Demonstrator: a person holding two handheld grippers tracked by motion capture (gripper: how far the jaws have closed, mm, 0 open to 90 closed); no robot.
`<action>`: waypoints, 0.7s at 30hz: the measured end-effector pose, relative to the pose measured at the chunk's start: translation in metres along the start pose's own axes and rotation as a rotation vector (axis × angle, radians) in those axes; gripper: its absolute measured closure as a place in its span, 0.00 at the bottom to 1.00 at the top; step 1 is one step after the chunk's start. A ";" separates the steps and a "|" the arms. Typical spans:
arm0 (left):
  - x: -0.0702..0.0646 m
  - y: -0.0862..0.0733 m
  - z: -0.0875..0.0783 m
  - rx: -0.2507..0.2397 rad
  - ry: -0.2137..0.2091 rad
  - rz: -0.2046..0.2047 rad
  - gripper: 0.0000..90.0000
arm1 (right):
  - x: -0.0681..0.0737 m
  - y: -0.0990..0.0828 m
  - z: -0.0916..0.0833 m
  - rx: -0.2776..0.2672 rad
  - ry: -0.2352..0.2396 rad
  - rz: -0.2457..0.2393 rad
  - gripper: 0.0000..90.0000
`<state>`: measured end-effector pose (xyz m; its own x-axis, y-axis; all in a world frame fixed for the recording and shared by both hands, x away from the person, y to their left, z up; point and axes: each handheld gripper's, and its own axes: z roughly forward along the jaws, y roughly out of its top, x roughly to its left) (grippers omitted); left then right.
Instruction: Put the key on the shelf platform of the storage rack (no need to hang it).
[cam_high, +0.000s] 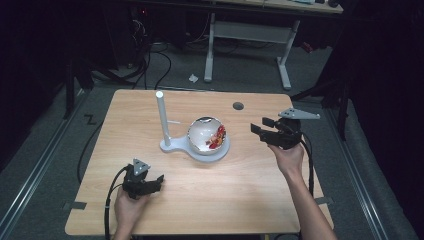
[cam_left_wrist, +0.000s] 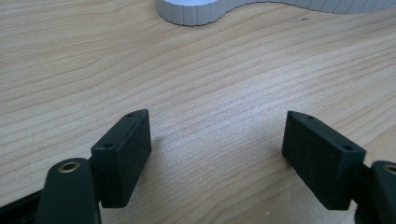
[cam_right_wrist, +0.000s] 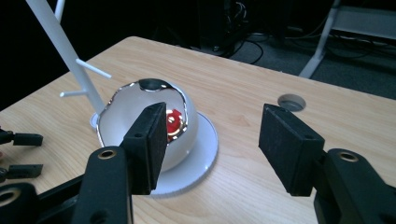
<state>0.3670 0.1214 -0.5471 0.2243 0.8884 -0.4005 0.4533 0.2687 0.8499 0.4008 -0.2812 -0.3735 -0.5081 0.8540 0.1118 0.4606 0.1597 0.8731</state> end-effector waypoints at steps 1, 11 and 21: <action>0.000 0.000 0.000 0.000 0.000 0.000 0.27 | -0.002 -0.002 -0.003 0.002 -0.004 0.006 0.47; 0.000 0.000 0.000 0.000 0.000 0.000 0.27 | -0.009 -0.008 -0.030 -0.019 -0.038 0.013 0.48; 0.000 0.000 0.000 0.000 0.000 -0.001 0.27 | -0.015 -0.023 -0.046 -0.024 -0.043 0.039 0.48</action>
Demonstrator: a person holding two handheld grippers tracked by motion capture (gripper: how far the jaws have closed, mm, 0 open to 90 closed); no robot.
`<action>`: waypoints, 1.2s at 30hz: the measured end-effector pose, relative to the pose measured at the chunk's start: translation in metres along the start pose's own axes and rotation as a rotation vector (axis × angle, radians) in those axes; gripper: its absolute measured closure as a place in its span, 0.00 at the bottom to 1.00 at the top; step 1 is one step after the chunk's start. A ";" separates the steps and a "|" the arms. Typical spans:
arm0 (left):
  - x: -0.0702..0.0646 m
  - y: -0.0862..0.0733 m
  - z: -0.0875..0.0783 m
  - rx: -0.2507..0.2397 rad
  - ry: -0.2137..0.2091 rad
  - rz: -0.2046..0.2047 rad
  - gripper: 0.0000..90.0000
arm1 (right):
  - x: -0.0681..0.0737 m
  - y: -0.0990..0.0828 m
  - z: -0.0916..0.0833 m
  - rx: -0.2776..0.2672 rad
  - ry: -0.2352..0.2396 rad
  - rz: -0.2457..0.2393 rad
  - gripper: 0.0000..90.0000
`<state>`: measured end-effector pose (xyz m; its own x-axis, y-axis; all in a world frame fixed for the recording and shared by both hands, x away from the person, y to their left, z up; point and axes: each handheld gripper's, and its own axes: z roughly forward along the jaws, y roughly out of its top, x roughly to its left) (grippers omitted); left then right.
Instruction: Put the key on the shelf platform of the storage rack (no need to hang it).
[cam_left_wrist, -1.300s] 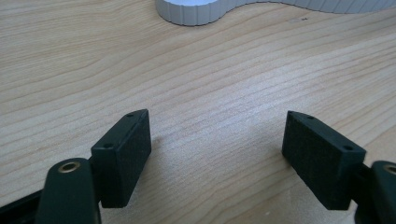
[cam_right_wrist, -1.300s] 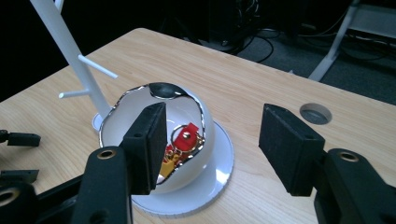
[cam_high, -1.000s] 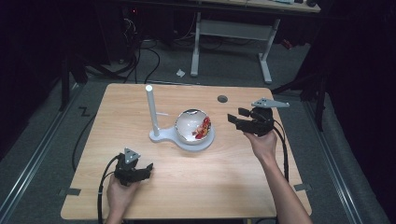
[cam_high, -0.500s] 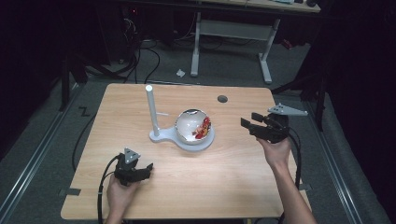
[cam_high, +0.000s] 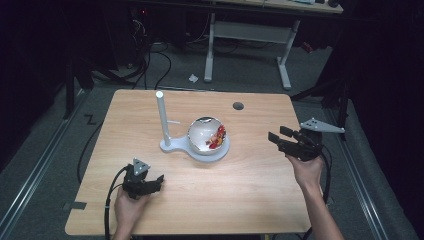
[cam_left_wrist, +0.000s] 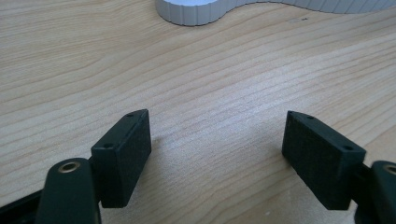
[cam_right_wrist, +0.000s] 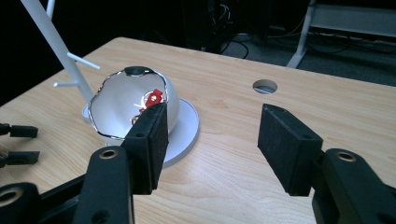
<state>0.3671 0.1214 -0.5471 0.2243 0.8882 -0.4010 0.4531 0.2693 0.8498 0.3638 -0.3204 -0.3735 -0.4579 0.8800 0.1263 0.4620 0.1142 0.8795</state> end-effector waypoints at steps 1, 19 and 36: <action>0.000 0.000 0.000 0.000 0.000 0.000 0.27 | -0.001 -0.002 -0.002 0.000 -0.002 0.002 0.48; 0.000 0.000 0.000 0.001 0.000 0.001 0.27 | -0.010 -0.034 -0.030 -0.032 -0.025 0.050 0.49; 0.000 0.000 0.000 0.002 0.000 0.004 0.27 | -0.012 -0.066 -0.032 -0.031 -0.037 0.097 0.50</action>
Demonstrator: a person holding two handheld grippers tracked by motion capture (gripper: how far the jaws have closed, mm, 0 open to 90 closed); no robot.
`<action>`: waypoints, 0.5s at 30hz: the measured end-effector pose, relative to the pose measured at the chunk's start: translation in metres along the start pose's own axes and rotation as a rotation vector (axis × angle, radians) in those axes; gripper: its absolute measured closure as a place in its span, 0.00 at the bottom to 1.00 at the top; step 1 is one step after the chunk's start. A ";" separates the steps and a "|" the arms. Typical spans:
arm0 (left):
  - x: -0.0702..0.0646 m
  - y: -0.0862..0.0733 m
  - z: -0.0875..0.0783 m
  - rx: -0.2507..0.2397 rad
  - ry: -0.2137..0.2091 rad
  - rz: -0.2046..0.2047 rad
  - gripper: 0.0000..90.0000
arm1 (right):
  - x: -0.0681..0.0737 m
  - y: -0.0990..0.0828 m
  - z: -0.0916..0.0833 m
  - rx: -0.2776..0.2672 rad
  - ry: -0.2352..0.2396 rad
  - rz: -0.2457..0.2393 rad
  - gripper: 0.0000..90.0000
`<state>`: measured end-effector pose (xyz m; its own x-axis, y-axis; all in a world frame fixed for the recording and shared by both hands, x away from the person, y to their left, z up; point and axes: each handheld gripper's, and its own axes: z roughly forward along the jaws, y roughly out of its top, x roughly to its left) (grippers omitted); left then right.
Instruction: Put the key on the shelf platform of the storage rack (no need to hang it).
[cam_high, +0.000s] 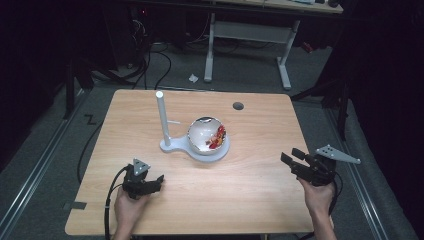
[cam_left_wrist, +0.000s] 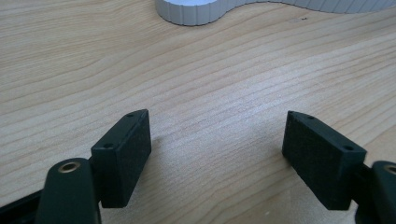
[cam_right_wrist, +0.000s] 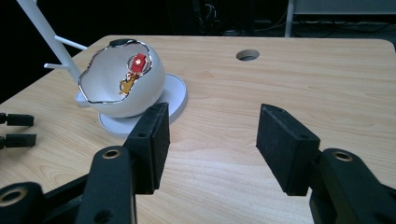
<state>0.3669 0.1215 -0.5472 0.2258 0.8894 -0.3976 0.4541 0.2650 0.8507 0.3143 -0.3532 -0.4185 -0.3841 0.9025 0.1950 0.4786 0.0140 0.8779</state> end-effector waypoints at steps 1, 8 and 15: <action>0.000 0.000 0.000 0.000 -0.001 -0.002 0.27 | 0.000 -0.002 0.001 0.000 0.001 0.000 0.50; 0.000 0.000 0.000 0.000 -0.001 -0.002 0.27 | 0.001 -0.012 0.007 0.015 0.007 0.012 0.50; 0.000 0.000 0.000 0.000 -0.001 -0.002 0.27 | 0.002 -0.019 0.014 0.025 0.006 0.007 0.50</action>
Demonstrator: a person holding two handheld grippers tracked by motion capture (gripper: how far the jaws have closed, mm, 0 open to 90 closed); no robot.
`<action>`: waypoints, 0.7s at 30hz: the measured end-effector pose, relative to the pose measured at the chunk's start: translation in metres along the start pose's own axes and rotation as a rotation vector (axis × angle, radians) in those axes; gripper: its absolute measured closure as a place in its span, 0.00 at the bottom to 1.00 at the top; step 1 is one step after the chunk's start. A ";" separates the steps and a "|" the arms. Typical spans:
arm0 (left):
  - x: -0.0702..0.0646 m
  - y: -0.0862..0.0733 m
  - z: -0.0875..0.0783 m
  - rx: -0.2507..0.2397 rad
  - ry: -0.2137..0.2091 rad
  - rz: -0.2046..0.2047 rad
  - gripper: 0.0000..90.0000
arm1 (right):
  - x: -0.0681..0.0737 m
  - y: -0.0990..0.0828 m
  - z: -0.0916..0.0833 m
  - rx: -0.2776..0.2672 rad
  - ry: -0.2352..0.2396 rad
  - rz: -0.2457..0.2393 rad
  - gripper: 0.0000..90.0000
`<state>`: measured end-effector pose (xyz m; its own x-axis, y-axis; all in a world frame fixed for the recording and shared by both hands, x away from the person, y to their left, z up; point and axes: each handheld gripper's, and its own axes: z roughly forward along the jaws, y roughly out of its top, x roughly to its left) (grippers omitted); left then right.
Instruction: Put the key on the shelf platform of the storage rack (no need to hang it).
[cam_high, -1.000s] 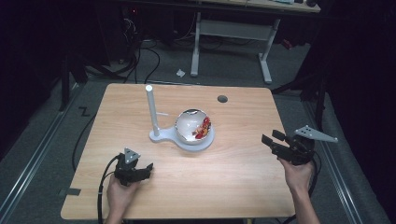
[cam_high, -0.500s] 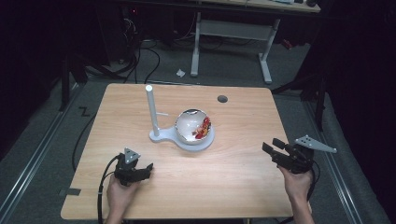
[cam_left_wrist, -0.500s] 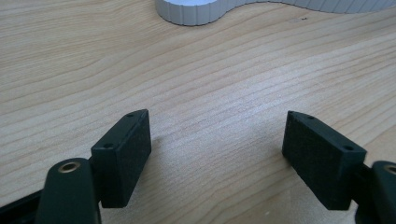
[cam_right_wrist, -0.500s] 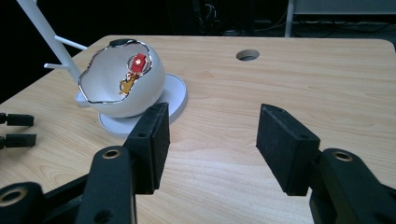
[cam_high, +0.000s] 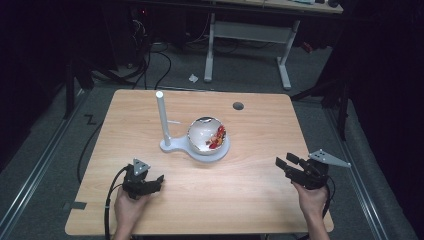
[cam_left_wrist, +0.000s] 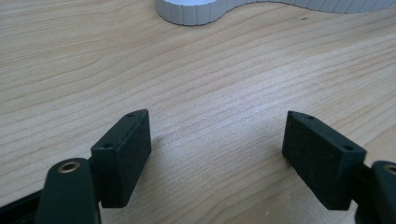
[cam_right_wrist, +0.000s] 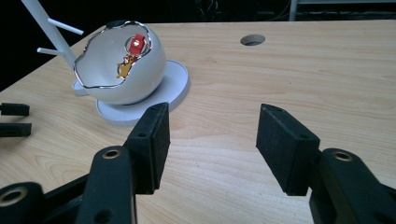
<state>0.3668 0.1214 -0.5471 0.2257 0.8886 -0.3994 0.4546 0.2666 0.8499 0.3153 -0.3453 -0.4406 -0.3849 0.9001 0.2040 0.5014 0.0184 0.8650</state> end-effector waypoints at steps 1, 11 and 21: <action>0.000 0.000 0.000 0.001 0.000 0.002 0.27 | 0.000 -0.001 0.001 0.001 0.001 0.002 0.50; 0.000 0.000 0.000 0.001 0.000 0.003 0.27 | 0.001 -0.013 0.015 0.034 -0.006 0.000 0.50; 0.000 0.000 0.000 0.000 0.000 0.001 0.27 | 0.001 -0.025 0.027 0.078 -0.031 0.002 0.50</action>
<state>0.3668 0.1214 -0.5471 0.2260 0.8887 -0.3990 0.4545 0.2661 0.8501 0.3238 -0.3332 -0.4745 -0.3606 0.9131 0.1902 0.5610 0.0494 0.8263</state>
